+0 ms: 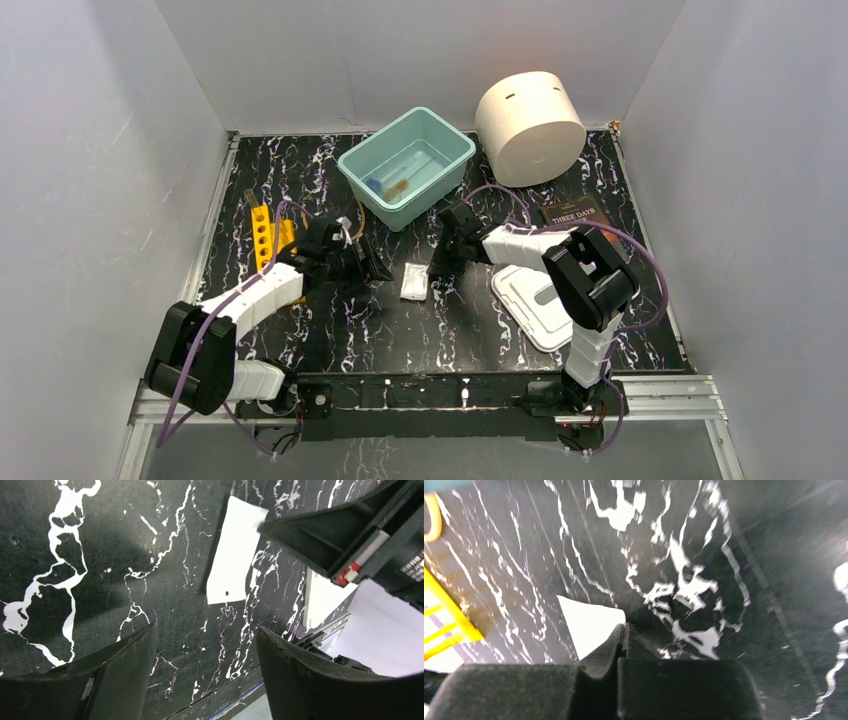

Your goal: Organize the chemistry lab equipment

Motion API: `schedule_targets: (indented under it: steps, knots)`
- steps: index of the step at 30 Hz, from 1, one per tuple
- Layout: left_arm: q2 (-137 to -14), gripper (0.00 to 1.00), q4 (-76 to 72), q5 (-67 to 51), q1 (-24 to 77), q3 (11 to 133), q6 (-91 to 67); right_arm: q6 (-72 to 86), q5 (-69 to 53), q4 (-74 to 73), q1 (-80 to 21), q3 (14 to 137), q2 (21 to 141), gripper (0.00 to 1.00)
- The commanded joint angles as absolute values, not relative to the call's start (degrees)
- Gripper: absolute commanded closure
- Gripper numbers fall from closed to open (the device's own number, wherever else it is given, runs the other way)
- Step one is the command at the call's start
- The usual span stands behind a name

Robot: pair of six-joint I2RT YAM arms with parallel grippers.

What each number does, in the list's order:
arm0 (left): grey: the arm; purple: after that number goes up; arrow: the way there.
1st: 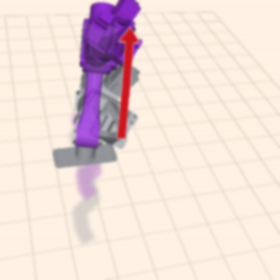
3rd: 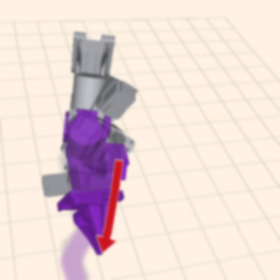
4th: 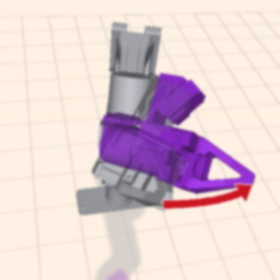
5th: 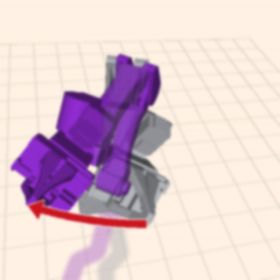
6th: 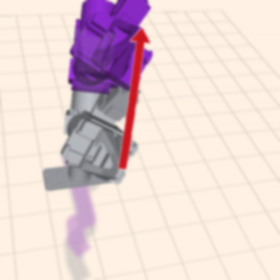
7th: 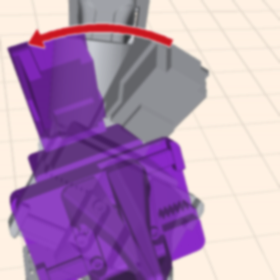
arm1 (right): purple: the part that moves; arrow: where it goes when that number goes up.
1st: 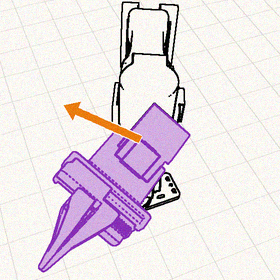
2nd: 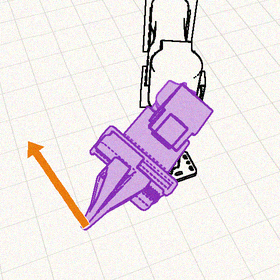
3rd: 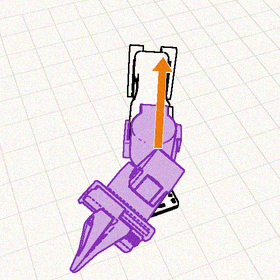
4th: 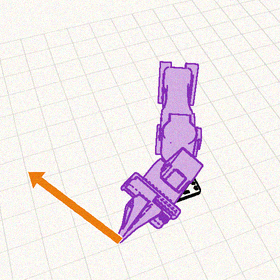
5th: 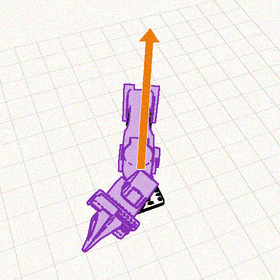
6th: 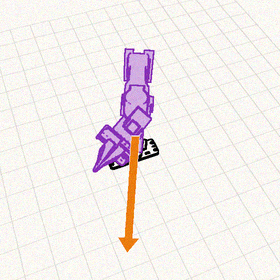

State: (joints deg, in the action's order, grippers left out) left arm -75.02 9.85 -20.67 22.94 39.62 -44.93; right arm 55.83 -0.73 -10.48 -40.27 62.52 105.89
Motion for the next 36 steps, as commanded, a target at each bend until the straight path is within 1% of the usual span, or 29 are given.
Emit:
schedule_targets:
  steps: [1,10,19,26,32,34,36]
  knots:
    - [-75.61,0.31,6.17,-23.25,22.61,36.33,-49.58,62.89,-6.26,-10.76,-42.08,58.37,104.72,1.0]
    - [-77.32,0.34,0.3,-26.96,22.65,30.91,-54.19,67.5,-9.36,-8.16,-43.11,57.44,105.35,1.0]
    - [-80.03,0.53,-3.96,-27.29,22.65,29.25,-56.87,68.38,-10.72,-5.41,-43.76,55.57,105.82,1.0]
    - [-83.67,0.63,-6.55,-24.93,22.63,28.93,-57.24,67.66,-10.37,-6.67,-44.03,55.44,105.53,1.0]
    - [-83.24,0.79,-8.68,-24.82,22.61,27.5,-57.99,66.35,-11.2,-6.69,-44.03,55.79,106.19,1.0]
    - [-82.82,0.88,-9.11,-24.71,22.59,27.34,-57.95,65.88,-11.04,-6.55,-44.03,55.9,106.17,1.0]
    - [-82.99,1.0,-9.37,-24.72,22.59,27.54,-57.48,64.96,-10.51,-5.98,-44.03,55.9,105.79,1.0]
